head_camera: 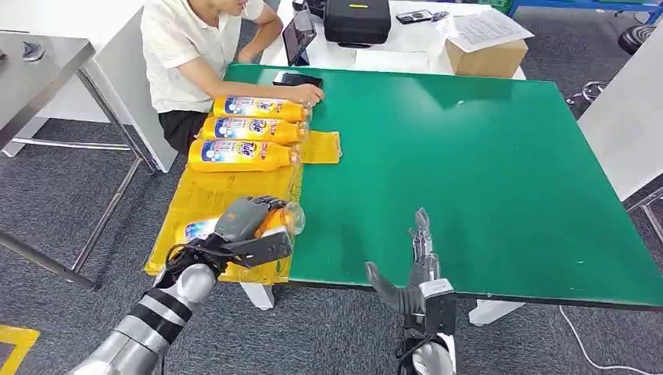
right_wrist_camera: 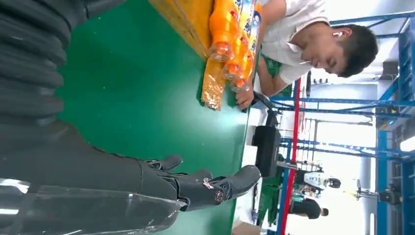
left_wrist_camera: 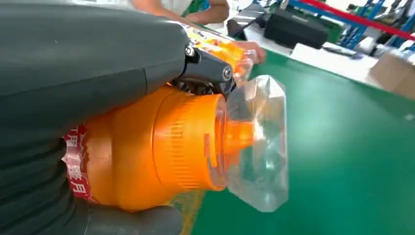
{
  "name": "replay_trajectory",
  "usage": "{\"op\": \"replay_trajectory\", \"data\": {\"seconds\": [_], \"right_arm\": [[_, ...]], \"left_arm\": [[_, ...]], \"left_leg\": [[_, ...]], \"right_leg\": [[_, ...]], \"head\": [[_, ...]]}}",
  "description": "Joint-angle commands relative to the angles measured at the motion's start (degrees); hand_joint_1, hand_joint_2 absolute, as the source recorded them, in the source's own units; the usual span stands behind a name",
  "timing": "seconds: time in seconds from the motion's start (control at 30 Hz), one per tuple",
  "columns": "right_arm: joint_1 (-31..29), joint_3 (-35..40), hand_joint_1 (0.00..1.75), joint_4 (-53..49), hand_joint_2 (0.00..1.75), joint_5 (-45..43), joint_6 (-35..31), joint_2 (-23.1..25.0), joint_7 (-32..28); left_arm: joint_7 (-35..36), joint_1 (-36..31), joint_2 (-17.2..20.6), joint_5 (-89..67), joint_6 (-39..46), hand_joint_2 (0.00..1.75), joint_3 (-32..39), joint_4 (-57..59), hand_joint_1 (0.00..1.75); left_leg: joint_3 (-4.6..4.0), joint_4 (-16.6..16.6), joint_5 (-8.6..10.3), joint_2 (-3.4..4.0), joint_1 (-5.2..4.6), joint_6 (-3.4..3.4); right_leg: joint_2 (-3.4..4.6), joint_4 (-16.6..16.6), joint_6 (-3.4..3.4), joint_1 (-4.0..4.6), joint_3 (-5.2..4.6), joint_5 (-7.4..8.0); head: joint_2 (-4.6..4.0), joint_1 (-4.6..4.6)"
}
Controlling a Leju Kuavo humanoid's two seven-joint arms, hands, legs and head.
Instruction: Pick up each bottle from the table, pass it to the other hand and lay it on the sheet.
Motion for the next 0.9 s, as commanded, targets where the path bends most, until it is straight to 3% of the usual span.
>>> {"op": "replay_trajectory", "data": {"seconds": [0.03,0.07,0.1,0.13,0.2,0.9], "right_arm": [[-0.55,-3.96,0.0,3.72,1.75,-2.13,1.15,0.15,0.0],[-0.55,-4.0,0.0,3.83,1.75,-1.99,1.05,0.06,0.0],[-0.61,-4.1,0.0,4.16,1.75,-2.17,1.27,0.12,0.0],[-0.72,-4.13,0.0,4.34,1.75,-2.09,1.21,0.21,0.0],[-0.89,-3.95,0.0,4.5,1.75,-2.0,1.55,0.31,0.0],[-2.33,-3.93,0.0,6.49,1.75,-2.15,2.5,0.48,0.0]], "left_arm": [[-0.73,-4.01,-3.27,-1.6,-0.05,1.75,-0.56,17.32,1.71],[-0.89,-4.1,-3.43,-1.58,-0.26,1.75,-0.58,18.08,1.43],[-0.98,-4.38,-3.72,-1.57,-0.34,1.75,-0.5,19.11,0.84],[-1.2,-4.53,-4.05,-1.37,-0.13,1.75,-0.18,20.1,0.14],[-1.75,-4.78,-4.51,-1.55,0.44,1.75,0.06,21.8,0.0],[-3.27,-4.2,-5.84,-0.37,1.03,1.75,1.49,22.28,0.0]], "left_leg": [[0.21,-0.12,0.03,-0.1,0.02,-0.09],[0.21,-0.12,0.03,-0.07,0.01,-0.08],[0.18,-0.09,0.03,-0.04,0.01,-0.06],[0.23,-0.12,0.03,-0.05,0.04,-0.09],[0.28,-0.13,0.02,-0.03,0.02,-0.11],[-0.16,-0.03,0.06,-0.07,0.01,-0.08]], "right_leg": [[-0.06,-0.11,-0.09,0.02,0.23,-0.01],[-0.03,-0.08,-0.07,0.0,0.21,0.0],[-0.01,-0.06,-0.06,0.0,0.19,0.0],[-0.01,-0.11,-0.09,0.03,0.26,0.01],[0.02,-0.1,-0.11,0.01,0.3,0.01],[0.07,0.0,-0.07,0.01,-0.05,-0.01]], "head": [[0.0,0.02],[0.0,0.0],[0.0,0.02],[0.0,0.02],[0.0,0.02],[0.0,0.02]]}}
